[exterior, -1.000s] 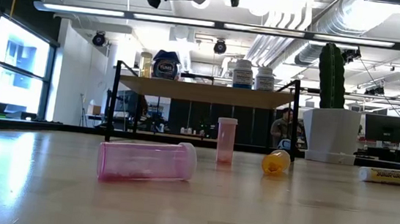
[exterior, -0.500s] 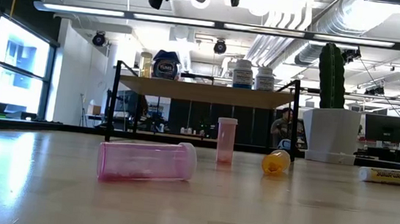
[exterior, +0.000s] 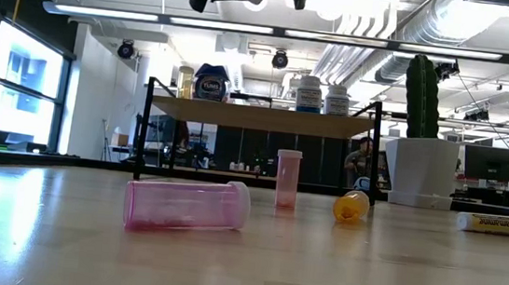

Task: Pick and place medicine bottles onto shelf by color
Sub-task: Put the large white pill bottle on the shelf

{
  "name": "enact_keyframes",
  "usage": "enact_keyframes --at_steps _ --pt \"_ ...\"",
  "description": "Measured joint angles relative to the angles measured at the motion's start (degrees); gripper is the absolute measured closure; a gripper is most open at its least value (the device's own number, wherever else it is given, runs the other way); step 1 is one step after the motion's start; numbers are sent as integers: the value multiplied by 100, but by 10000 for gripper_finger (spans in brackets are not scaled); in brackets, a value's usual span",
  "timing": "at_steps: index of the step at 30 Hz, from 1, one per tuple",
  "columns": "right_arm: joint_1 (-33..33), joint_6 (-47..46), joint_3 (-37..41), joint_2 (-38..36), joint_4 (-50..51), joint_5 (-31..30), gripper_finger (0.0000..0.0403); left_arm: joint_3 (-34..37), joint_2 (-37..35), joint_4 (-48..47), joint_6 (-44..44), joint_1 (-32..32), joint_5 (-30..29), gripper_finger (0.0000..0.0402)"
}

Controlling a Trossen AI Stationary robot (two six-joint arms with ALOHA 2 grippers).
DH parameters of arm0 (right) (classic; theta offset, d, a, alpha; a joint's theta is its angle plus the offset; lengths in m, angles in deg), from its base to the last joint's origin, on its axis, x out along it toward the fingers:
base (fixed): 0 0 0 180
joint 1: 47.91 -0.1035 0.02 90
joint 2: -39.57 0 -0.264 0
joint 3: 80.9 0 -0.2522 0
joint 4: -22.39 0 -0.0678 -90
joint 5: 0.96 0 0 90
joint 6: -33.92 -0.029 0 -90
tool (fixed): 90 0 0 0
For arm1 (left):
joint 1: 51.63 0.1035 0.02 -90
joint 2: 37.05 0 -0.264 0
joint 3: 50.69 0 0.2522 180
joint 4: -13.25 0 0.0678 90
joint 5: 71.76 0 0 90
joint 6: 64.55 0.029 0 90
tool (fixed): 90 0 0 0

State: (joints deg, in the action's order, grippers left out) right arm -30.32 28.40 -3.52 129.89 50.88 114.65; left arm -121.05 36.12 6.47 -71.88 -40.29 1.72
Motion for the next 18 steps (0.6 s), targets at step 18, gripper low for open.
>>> enact_keyframes --at_steps 18 --pt "2 -151 0 4 7 -188 242 0 0 -20 12 72 -40 231"
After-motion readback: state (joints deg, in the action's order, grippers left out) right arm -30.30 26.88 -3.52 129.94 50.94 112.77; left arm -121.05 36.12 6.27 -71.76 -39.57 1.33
